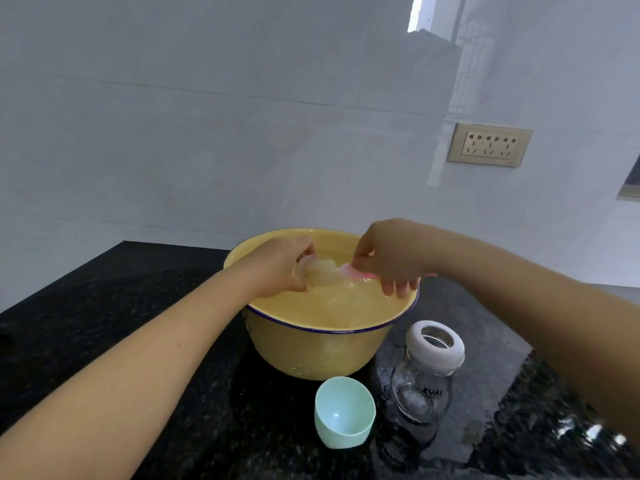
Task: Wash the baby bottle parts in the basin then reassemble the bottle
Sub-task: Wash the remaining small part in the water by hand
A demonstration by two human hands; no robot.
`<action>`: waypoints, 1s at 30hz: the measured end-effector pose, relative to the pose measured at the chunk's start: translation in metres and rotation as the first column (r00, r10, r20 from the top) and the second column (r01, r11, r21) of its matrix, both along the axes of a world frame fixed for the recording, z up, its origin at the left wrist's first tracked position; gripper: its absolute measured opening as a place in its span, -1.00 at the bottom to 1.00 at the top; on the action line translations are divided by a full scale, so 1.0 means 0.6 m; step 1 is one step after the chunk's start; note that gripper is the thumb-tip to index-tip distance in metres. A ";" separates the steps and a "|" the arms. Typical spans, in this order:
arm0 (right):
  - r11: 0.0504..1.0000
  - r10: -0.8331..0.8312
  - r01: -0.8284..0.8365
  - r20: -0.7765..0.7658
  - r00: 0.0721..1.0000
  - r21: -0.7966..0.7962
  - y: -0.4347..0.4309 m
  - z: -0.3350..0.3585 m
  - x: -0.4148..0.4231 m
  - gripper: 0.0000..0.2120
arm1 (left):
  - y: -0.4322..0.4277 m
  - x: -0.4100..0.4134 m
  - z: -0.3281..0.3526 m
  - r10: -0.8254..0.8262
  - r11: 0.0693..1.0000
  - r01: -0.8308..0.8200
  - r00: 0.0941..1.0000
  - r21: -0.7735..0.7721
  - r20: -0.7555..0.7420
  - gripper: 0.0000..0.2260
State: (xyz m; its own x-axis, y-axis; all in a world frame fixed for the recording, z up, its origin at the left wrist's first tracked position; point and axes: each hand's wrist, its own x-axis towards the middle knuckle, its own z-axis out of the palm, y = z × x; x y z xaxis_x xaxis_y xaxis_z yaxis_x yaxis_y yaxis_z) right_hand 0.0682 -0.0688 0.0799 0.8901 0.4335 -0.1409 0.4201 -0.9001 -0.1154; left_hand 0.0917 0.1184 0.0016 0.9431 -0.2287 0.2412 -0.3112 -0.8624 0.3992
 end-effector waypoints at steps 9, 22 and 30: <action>0.997 0.009 -0.001 -0.109 0.994 0.075 -0.023 0.027 0.019 -0.73 | -0.001 -0.002 0.001 -0.135 0.989 0.132 0.990 -0.068 -0.051 -0.66; 0.991 0.038 0.016 0.386 0.922 -0.134 -0.009 -0.019 0.019 -0.70 | 0.002 -0.004 0.000 -0.094 0.992 0.093 0.996 -0.084 0.000 -0.66; 0.860 -0.242 0.372 -0.364 0.900 0.349 -0.017 -0.037 0.035 -0.80 | 0.001 -0.012 0.007 -0.107 0.985 0.115 0.992 -0.129 0.068 -0.68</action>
State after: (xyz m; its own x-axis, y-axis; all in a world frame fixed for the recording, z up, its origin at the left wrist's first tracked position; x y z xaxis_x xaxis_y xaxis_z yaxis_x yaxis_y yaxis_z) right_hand 0.0891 -0.0793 0.0579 0.9298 0.2212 -0.2941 0.0168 -0.8239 -0.5664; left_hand 0.0846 0.1192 0.0060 0.8965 -0.2934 0.3320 -0.4290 -0.7621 0.4849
